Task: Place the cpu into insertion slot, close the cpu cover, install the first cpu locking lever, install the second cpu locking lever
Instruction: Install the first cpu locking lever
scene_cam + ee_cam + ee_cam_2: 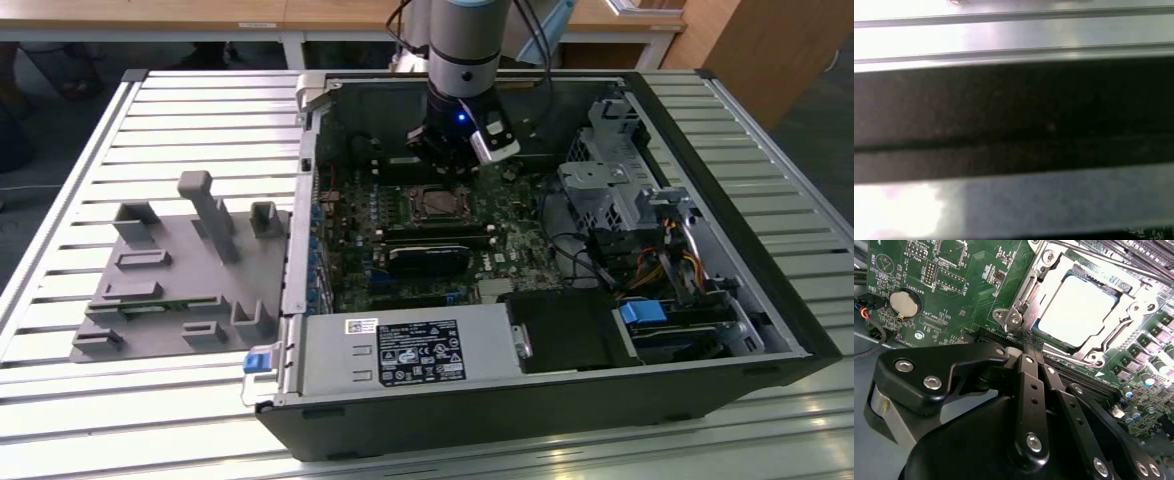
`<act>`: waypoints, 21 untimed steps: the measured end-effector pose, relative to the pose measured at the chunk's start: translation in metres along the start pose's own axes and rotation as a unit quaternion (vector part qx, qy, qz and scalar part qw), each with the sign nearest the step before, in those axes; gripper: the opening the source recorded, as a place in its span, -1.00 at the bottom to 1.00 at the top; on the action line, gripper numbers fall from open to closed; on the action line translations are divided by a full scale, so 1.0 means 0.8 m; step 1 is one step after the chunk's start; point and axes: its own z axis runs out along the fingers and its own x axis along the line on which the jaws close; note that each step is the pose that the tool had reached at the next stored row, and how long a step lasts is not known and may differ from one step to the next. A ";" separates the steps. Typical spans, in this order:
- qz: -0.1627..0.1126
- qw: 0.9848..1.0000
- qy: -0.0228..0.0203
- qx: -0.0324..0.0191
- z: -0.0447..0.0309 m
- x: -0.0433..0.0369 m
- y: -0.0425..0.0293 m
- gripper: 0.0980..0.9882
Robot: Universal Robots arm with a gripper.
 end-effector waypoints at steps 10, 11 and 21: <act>-0.001 1.000 0.000 0.000 -0.0020 0.000 0.0007 -0.98; -0.001 1.000 0.000 0.001 -0.0033 0.000 0.0007 -0.98; -0.001 1.000 0.000 0.004 0.0014 -0.001 0.0002 -0.98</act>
